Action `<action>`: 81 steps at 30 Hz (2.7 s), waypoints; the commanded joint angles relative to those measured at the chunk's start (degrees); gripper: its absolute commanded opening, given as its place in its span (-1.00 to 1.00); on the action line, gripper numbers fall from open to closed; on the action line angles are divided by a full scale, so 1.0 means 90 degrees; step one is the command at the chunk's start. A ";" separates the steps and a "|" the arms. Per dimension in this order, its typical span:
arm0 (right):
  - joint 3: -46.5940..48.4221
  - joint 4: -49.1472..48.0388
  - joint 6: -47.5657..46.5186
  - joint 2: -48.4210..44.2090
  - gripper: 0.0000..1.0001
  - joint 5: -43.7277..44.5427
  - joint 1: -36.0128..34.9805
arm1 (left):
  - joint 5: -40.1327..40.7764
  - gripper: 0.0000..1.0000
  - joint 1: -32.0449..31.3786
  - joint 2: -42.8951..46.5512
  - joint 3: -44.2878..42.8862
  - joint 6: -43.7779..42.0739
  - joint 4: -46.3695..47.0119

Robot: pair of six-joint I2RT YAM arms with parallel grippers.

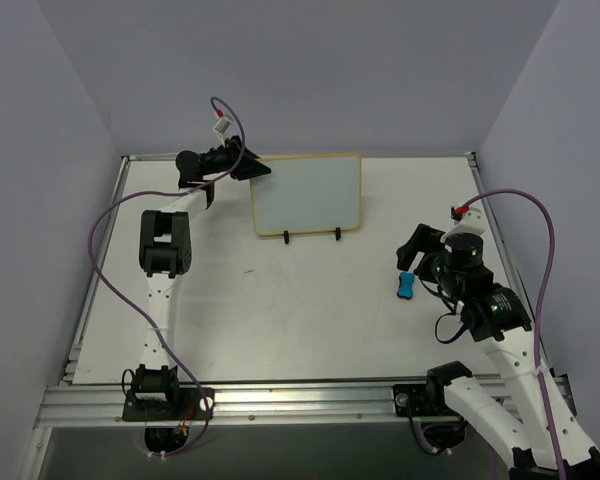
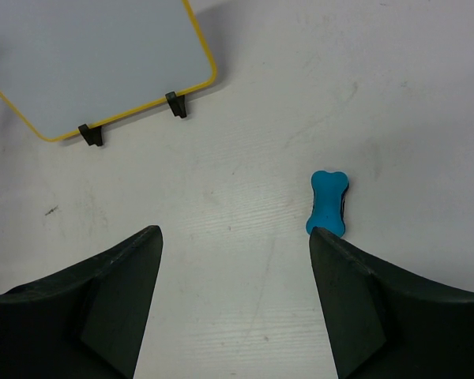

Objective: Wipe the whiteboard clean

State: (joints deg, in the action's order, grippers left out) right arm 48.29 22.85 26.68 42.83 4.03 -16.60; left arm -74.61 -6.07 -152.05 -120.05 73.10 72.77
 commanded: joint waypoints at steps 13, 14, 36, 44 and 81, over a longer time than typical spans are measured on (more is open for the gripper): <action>-0.0014 -0.0186 -0.0073 -0.0159 0.41 0.0070 -0.0148 | 0.0126 0.88 0.0020 0.0488 0.0214 -0.0534 0.0049; -0.0024 -0.0186 -0.0073 -0.0159 0.41 0.0079 -0.0138 | 0.0126 0.88 0.0010 0.0498 0.0204 -0.0534 0.0039; 0.0005 -0.0166 -0.0103 -0.0159 0.42 0.0060 -0.0177 | 0.0994 0.88 0.0645 0.1464 0.1043 -0.2458 -0.2070; 0.0005 -0.0166 -0.0103 -0.0149 0.43 0.0070 -0.0196 | 0.3051 0.88 0.1328 0.2956 0.1600 -0.3821 -0.4709; 0.3052 0.2246 -0.1665 -0.0403 1.00 0.2628 -0.0226 | 1.1347 0.88 -0.2314 1.4277 0.5644 -0.6580 -1.4736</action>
State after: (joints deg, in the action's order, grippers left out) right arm 74.26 41.34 13.52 40.51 23.92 -18.11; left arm 27.44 -26.61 -24.05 -66.83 14.35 -56.12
